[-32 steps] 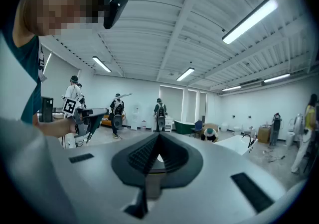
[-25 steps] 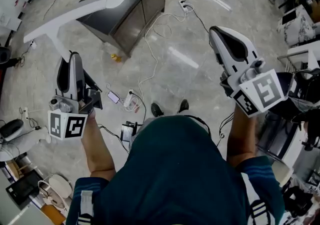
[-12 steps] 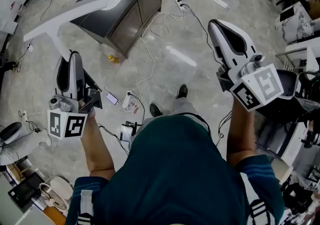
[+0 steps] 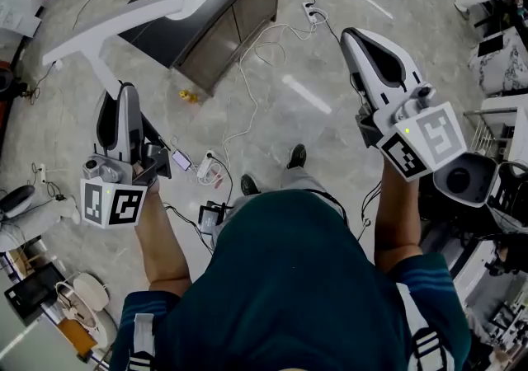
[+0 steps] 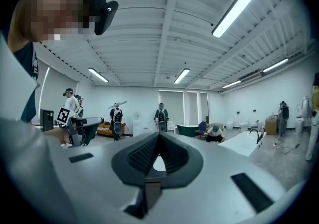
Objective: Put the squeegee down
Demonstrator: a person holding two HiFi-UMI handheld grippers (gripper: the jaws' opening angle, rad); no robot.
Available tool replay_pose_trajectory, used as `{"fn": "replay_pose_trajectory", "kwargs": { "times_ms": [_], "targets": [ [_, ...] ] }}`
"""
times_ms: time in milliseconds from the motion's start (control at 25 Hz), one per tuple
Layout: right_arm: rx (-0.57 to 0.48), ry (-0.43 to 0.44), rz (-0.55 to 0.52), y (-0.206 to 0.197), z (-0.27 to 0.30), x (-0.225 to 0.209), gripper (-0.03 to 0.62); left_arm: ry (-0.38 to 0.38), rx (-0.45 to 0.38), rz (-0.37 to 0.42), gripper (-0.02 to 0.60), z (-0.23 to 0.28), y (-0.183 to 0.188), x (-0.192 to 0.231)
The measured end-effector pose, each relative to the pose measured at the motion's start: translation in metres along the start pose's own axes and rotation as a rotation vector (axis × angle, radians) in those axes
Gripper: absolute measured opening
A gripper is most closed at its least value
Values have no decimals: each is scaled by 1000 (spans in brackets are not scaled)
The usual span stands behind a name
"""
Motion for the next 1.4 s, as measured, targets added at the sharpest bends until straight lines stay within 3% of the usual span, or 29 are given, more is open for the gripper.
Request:
{"fn": "replay_pose_trajectory", "kwargs": {
  "times_ms": [440, 800, 1080, 1400],
  "targets": [
    [0, 88, 0, 0, 15, -88, 3, 79, -12, 18, 97, 69, -23, -39],
    [-12, 149, 27, -9, 18, -132, 3, 114, -1, 38, 97, 109, -35, -61],
    [5, 115, 40, -18, 24, -156, 3, 81, 20, 31, 97, 145, -48, -61],
    [0, 46, 36, -20, 36, -177, 3, -9, 26, 6, 98, 194, -61, -47]
  ]
}}
Point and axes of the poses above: the fingertips, and each gripper's own axes: z forward along the fingers, x to its left, y out of its top, the point moved 2 cm from there along -z, backward along the fingers
